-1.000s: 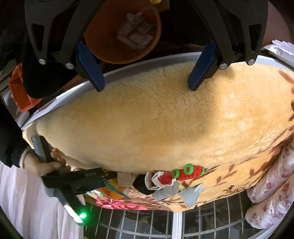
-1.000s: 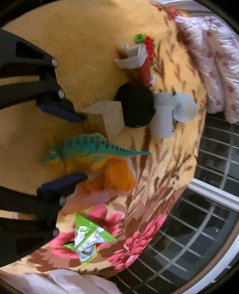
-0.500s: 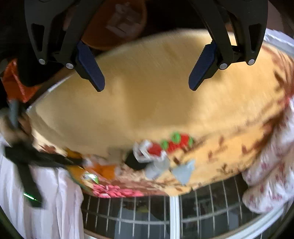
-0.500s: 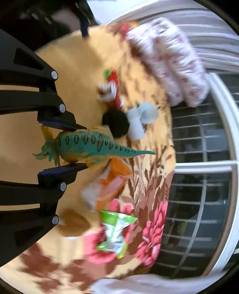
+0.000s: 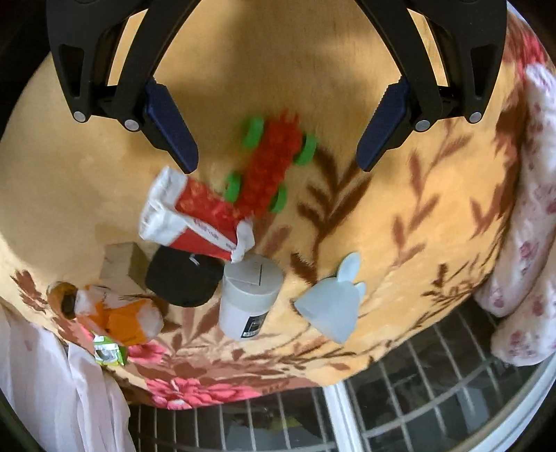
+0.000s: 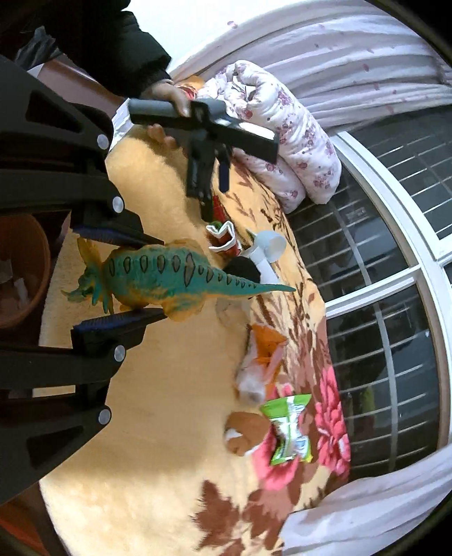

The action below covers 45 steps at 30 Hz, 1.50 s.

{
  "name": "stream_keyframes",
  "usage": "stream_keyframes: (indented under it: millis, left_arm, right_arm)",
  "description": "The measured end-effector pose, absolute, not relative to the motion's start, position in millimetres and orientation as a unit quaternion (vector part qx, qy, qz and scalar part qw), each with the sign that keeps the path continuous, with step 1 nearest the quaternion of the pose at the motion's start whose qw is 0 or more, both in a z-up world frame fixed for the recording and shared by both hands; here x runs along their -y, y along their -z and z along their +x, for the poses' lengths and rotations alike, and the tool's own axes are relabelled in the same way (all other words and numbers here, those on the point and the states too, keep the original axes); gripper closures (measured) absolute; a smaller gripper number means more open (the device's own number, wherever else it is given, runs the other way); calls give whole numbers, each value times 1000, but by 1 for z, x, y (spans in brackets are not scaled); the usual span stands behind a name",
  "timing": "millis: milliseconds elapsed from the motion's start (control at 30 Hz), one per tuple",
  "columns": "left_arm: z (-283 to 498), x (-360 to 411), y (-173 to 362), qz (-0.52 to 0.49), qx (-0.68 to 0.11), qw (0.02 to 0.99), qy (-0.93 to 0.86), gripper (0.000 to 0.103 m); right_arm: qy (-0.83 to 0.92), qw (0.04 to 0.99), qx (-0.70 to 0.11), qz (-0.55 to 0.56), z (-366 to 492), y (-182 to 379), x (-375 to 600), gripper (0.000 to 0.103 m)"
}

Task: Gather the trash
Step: 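Grasp the red-green toy block car with the left tool while the right tool holds the dinosaur, then lower the block car and dinosaur and release both into the orange bin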

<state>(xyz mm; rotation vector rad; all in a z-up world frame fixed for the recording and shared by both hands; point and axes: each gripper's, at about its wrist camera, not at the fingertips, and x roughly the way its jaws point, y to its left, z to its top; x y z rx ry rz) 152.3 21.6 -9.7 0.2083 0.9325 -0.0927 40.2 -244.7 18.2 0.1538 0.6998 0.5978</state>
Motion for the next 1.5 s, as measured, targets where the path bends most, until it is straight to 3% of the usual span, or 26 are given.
stream_keyframes:
  millis: [67, 200, 300, 1033, 1500]
  left_arm:
    - [163, -21, 17, 100, -456, 883, 53, 14]
    - [171, -20, 31, 90, -455, 882, 82, 48]
    - [160, -14, 28, 100, -438, 890, 83, 65]
    - [28, 19, 3, 32, -409, 912, -18, 65]
    - [-56, 60, 49, 28, -461, 887, 26, 65]
  right_arm:
    - [-284, 893, -342, 74, 40, -14, 243, 69]
    - [-280, 892, -345, 78, 38, -11, 242, 69]
    - [-276, 895, -342, 78, 35, -11, 241, 69]
    - [-315, 884, -343, 35, -23, -14, 207, 69]
    - [-323, 860, -393, -38, -87, 27, 210, 69]
